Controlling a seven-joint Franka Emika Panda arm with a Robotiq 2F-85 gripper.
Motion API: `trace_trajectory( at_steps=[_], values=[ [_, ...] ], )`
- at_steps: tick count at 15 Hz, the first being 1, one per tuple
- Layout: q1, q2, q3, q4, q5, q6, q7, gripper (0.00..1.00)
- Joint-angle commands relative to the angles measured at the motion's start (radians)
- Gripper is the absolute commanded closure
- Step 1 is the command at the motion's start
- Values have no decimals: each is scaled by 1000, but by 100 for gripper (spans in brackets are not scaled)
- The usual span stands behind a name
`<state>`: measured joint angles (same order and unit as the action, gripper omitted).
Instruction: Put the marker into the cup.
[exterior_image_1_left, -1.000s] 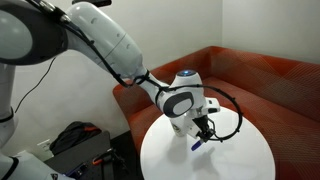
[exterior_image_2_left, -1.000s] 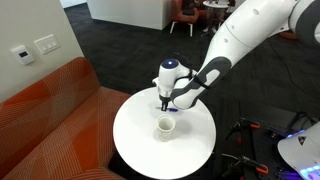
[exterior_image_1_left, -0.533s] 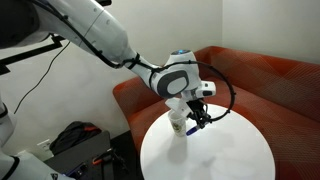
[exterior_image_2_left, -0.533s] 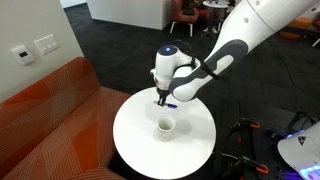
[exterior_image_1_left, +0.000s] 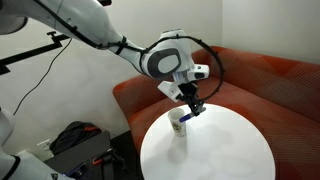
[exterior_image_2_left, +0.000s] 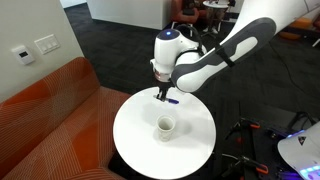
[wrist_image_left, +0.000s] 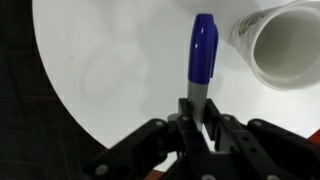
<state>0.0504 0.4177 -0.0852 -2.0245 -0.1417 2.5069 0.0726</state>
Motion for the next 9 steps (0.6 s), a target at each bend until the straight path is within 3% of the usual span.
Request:
trace_trajectory(
  at_steps=[1, 6, 7, 9],
  values=[
    [10, -99, -7, -24, -37, -115, 29, 95],
    [14, -164, 12, -27, -72, -218, 45, 95],
    [-11, -120, 18, 1, -49, -183, 6, 82],
    [-6, -134, 24, -2, -53, -197, 15, 82]
  ],
)
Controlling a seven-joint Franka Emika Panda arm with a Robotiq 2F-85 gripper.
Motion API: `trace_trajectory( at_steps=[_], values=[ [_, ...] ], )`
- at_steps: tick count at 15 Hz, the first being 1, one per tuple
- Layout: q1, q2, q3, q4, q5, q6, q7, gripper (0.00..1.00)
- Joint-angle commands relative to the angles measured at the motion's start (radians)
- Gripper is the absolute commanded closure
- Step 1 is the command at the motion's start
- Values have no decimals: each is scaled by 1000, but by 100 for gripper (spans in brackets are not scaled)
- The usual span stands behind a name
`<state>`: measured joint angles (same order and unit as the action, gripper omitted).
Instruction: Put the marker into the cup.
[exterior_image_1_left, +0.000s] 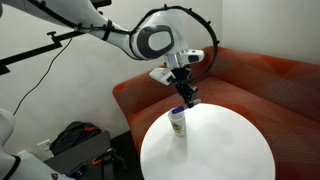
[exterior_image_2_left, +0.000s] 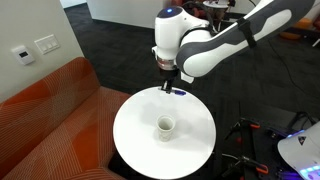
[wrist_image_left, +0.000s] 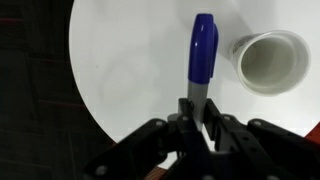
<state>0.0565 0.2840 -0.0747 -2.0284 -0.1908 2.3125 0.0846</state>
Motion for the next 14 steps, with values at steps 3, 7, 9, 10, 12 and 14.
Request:
trace_trajectory(
  at_steps=[3, 7, 9, 10, 12, 14],
  values=[
    [-9, -2, 14, -2, -5, -4, 3, 82],
    [4, 10, 31, -5, 11, 58, 32, 95],
    [5, 9, 46, -13, 27, 106, 27, 95],
    [3, 9, 53, -15, 39, 130, 21, 95],
    [-3, 9, 67, -18, 66, 172, 3, 95],
    [-18, 6, 85, -20, 118, 198, -41, 95]
  ],
)
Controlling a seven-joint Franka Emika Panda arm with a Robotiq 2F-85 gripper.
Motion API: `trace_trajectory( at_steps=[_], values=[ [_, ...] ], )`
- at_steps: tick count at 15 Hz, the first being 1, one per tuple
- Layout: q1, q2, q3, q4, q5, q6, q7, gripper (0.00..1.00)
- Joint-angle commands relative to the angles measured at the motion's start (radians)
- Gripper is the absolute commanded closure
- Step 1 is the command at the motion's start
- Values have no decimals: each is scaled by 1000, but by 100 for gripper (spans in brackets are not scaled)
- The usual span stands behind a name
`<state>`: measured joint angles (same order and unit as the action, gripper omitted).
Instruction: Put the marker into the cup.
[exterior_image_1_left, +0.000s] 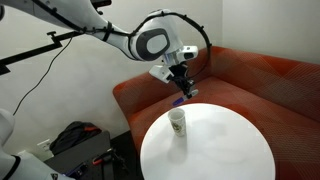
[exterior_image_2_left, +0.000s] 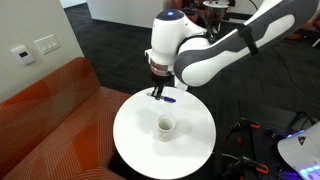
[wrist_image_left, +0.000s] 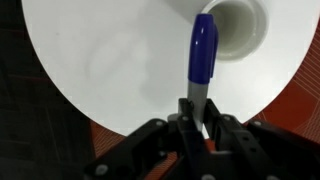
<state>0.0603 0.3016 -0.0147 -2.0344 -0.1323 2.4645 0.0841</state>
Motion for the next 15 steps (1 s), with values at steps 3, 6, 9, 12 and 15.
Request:
trace_trajectory(
  at_steps=[3, 6, 9, 12, 15],
  values=[
    [-53, -13, 60, -14, 157, 66, -157, 95],
    [-99, -13, 101, -7, 275, 55, -330, 95],
    [-154, -12, 142, 3, 390, 38, -524, 95],
    [-218, -3, 188, 20, 525, 19, -751, 95],
    [-258, 16, 213, 52, 639, -49, -960, 95]
  ],
)
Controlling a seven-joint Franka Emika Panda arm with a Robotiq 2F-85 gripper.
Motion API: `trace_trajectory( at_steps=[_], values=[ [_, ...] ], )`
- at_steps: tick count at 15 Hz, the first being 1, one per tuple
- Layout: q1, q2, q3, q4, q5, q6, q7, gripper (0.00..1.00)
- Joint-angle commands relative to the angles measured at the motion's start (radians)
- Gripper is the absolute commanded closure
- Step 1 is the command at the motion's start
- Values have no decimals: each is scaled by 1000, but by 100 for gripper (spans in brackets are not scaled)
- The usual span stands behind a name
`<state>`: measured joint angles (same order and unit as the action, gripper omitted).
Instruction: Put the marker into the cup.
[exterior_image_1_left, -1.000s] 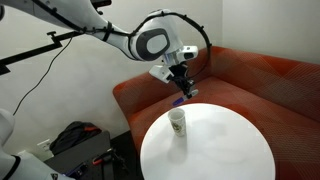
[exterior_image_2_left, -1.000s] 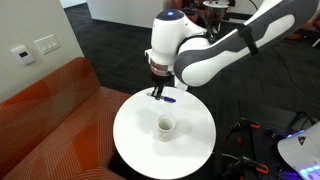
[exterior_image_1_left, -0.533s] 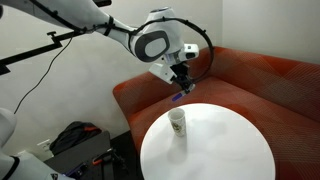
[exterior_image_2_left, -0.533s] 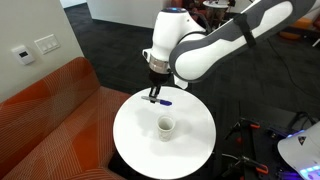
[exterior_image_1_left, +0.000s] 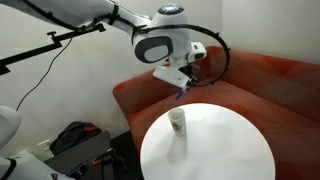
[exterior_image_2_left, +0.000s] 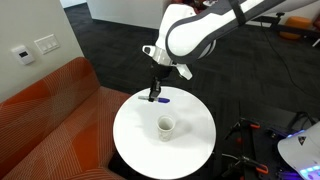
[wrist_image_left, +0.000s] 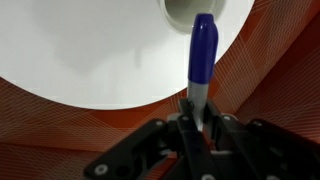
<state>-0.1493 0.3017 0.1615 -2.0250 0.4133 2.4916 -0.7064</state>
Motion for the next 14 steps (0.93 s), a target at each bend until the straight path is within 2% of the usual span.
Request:
trace_trajectory(
  at_steps=[1, 4, 5, 6, 10, 11, 14],
  values=[
    [-56, 26, 39, 58, 117, -117, -240, 95],
    [-64, 58, 31, 106, 178, -224, -424, 95],
    [-22, 23, -4, 51, 143, -161, -331, 95],
    [-22, 29, -7, 57, 150, -170, -349, 82],
    [-19, 33, -11, 56, 149, -169, -348, 82],
    [-19, 32, -11, 56, 149, -169, -348, 95],
    [-78, 50, 35, 84, 345, -212, -591, 95]
  ],
)
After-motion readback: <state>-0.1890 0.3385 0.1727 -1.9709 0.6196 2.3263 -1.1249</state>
